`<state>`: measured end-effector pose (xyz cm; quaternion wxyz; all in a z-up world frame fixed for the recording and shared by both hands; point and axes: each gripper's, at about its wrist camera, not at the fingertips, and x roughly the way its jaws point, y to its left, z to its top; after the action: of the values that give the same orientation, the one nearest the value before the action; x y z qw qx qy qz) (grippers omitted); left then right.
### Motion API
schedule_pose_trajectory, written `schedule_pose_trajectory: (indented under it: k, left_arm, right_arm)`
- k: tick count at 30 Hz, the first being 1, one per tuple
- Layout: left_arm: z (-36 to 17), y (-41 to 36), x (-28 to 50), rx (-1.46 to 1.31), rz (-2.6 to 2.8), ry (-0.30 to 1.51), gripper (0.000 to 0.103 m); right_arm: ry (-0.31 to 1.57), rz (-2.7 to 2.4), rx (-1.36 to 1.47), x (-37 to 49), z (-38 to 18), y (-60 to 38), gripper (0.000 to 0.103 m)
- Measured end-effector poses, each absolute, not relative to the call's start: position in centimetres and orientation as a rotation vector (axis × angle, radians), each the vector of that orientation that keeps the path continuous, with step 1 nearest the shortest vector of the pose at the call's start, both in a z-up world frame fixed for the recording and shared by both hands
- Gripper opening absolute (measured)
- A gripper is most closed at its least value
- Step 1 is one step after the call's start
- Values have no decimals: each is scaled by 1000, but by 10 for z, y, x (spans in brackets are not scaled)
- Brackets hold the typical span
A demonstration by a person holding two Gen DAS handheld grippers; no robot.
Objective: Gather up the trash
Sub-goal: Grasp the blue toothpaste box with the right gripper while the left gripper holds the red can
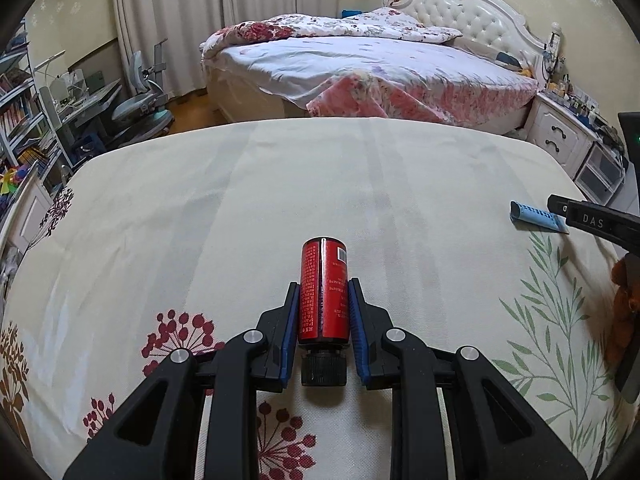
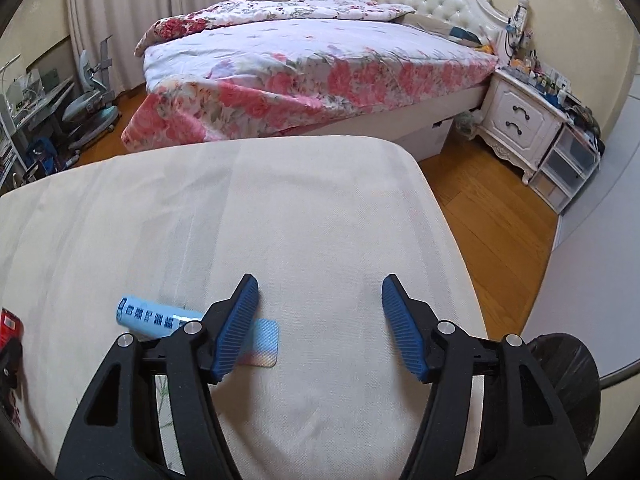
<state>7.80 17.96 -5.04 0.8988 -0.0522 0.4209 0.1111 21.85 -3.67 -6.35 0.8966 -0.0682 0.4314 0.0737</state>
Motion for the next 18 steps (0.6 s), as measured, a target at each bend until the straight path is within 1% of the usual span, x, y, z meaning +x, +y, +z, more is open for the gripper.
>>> schedule_pose_trajectory:
  k: [11, 18]
  left_arm:
    - [-50, 183, 77, -129, 229, 864, 25]
    - [-51, 186, 77, -137, 232, 870, 25]
  right_arm:
    - [893, 192, -138, 157, -65, -32, 64]
    - [875, 194, -118, 145, -62, -27, 64]
